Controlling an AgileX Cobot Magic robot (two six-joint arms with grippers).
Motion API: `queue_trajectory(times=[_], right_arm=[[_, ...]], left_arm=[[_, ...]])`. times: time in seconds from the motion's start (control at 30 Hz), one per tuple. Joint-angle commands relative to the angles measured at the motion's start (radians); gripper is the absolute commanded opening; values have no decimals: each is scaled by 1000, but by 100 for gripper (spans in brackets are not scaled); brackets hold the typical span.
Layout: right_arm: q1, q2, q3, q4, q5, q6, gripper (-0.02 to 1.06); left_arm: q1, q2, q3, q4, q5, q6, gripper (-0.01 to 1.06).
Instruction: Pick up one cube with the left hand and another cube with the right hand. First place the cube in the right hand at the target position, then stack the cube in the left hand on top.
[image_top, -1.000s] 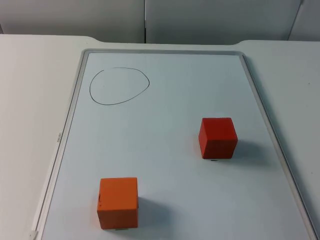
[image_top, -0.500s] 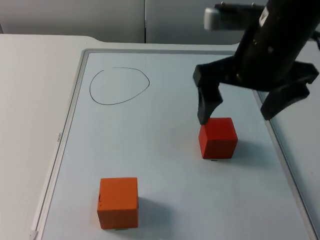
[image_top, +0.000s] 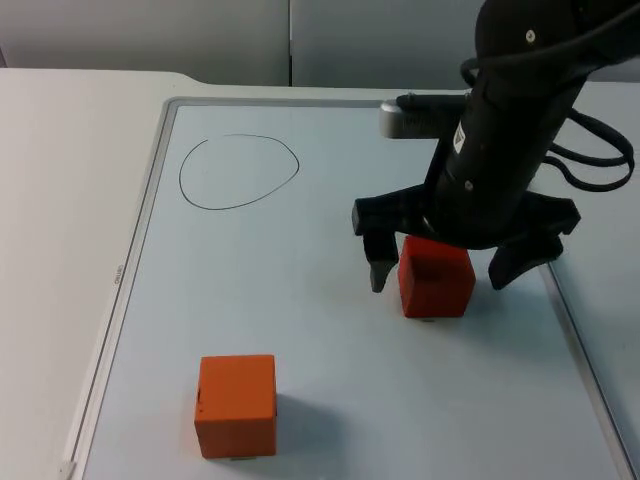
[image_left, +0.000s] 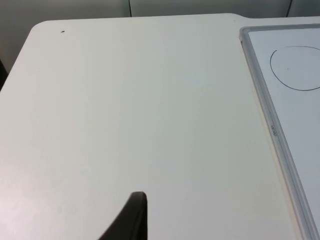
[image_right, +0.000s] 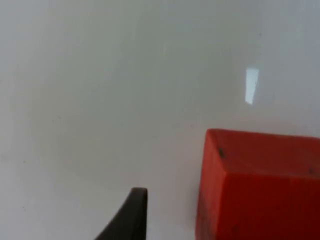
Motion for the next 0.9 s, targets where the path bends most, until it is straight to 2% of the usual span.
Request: queue_trajectory(times=[0.0,0.07,0.1,0.13,0.17,0.23,0.27,0.37,0.53,0.7,0.73,0.8,0.87], right_arm=[[4,1,-8,-4,-21,10,99],[4,1,-8,-4,-25,11,90],[4,1,-8,-4,-25,11,90],[4,1,-8,-9,-25,27,80],[4,1,-8,-31,-23,52,64],[4,1,-8,-42,-11,73,40],[4,1,-8,-42,-11,73,40],[4,-3,-8,-64,10,46,-1],[4,-68,-32,-64,67,-49,0],[4,-275,-134,-40,196,-277,0],[4,-275,-134,-40,196,-277,0],[4,-395,-171,-20,242,-386,0],[4,-421,-174,-20,251,-401,0]], left_arm=[[0,-5,7,0,-8,-4,105],[0,-5,7,0,-8,-4,105],[0,-5,7,0,-8,-4,105],[0,-5,7,0,-8,-4,105],[0,-5,7,0,-8,-4,105],[0,-5,7,0,-8,-4,105],[0,-5,7,0,-8,-4,105],[0,-5,7,0,-8,-4,105],[0,-5,7,0,-8,-4,105],[0,-5,7,0,-8,-4,105],[0,-5,7,0,-8,-4,105],[0,-5,7,0,-8,-4,105],[0,-5,7,0,-8,-4,105]])
